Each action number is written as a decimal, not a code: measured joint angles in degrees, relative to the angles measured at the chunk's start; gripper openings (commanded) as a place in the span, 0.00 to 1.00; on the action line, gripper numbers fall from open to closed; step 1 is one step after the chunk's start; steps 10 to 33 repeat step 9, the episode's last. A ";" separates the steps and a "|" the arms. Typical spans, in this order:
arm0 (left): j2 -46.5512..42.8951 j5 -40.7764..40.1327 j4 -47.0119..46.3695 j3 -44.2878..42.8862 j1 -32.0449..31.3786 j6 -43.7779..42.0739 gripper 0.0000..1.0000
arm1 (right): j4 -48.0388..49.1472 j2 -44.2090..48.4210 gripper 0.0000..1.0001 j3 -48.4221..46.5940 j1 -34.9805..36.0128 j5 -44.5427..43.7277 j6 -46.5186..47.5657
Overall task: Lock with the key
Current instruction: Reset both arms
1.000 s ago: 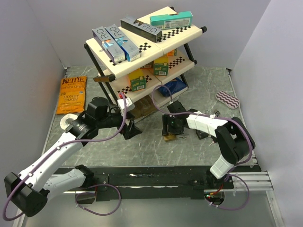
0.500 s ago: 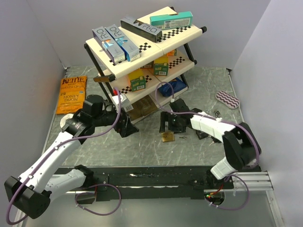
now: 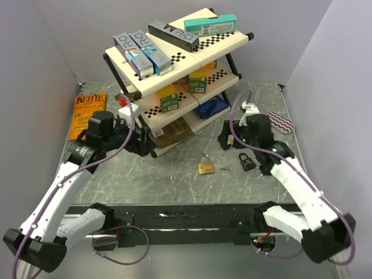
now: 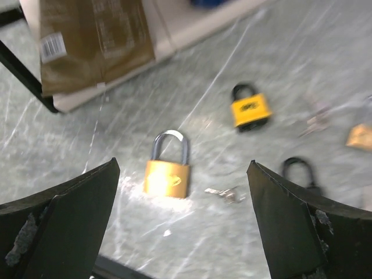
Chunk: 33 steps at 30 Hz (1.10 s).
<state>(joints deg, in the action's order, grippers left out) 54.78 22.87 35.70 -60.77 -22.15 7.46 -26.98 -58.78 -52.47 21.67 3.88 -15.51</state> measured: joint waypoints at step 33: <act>-4.68 -8.22 -0.55 0.11 11.72 0.76 0.96 | -1.68 18.14 1.00 4.74 -2.58 -1.53 8.26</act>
